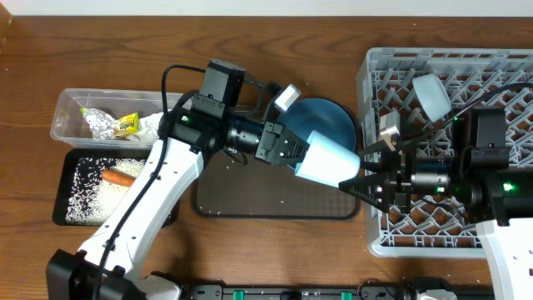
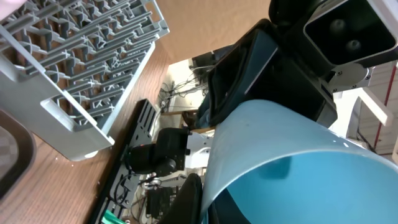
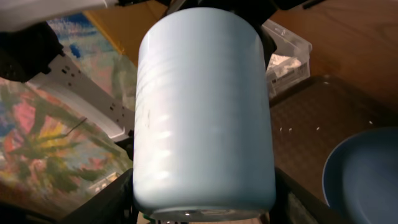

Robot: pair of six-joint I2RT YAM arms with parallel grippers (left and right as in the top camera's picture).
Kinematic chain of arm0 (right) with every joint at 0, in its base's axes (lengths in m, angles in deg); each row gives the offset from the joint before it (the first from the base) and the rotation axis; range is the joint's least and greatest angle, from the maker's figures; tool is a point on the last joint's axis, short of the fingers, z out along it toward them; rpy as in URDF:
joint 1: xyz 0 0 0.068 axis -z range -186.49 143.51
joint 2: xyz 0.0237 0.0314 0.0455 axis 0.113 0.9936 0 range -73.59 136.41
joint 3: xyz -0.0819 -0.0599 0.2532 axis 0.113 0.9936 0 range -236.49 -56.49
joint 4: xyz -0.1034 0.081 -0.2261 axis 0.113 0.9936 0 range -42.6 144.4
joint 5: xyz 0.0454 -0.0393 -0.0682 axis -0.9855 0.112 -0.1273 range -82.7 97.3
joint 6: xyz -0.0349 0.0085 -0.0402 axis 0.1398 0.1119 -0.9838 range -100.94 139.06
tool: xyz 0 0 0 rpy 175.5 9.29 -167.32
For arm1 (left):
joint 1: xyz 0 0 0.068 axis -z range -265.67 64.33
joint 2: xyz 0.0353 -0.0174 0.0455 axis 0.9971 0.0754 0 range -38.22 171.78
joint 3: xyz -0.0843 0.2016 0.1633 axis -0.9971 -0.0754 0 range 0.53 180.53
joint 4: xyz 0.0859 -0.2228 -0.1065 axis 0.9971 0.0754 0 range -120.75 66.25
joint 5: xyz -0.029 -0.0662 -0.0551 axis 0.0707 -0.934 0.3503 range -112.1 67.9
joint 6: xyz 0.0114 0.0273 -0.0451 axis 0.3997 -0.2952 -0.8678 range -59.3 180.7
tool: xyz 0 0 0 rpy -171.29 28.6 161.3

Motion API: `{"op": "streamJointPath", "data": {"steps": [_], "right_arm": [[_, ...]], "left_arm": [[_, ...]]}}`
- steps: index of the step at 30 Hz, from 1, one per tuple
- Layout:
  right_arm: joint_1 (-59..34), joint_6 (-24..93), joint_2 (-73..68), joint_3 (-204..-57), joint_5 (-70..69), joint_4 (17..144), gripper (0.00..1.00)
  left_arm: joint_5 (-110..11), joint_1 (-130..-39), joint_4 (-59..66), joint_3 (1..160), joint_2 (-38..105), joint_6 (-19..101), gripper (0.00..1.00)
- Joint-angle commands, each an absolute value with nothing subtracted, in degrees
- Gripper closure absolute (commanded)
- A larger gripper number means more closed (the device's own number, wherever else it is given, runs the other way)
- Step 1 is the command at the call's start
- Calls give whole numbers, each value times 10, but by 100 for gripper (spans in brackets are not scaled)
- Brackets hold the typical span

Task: Sort waste into correct bins and load items into the dishwasher rack
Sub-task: 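Grasp the light-blue cup with the right gripper and release the left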

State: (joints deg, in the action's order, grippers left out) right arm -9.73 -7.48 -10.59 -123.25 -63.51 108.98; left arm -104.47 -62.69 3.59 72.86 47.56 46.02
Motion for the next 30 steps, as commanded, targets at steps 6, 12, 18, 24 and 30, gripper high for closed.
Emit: {"op": "streamJointPath", "data": {"steps": [6,12,18,24,30], "right_arm": [[-99,-13,-107,-1235,-625,1039,68],[-99,-6,-107,-1235,-611,1036,69],[-99,-6,-107,-1235,-602,1032,69],[-99,-6,-107,-1235,-602,1031,71],[-99,-3,-107,-1235,-602,1029,73]], "left_arm": [[-984,-618,102,728,476,491,93],[-970,-618,117,728,476,502,93],[-942,-603,125,728,476,507,93],[-929,-592,125,728,476,506,93],[-929,-592,124,728,476,506,90]]}}
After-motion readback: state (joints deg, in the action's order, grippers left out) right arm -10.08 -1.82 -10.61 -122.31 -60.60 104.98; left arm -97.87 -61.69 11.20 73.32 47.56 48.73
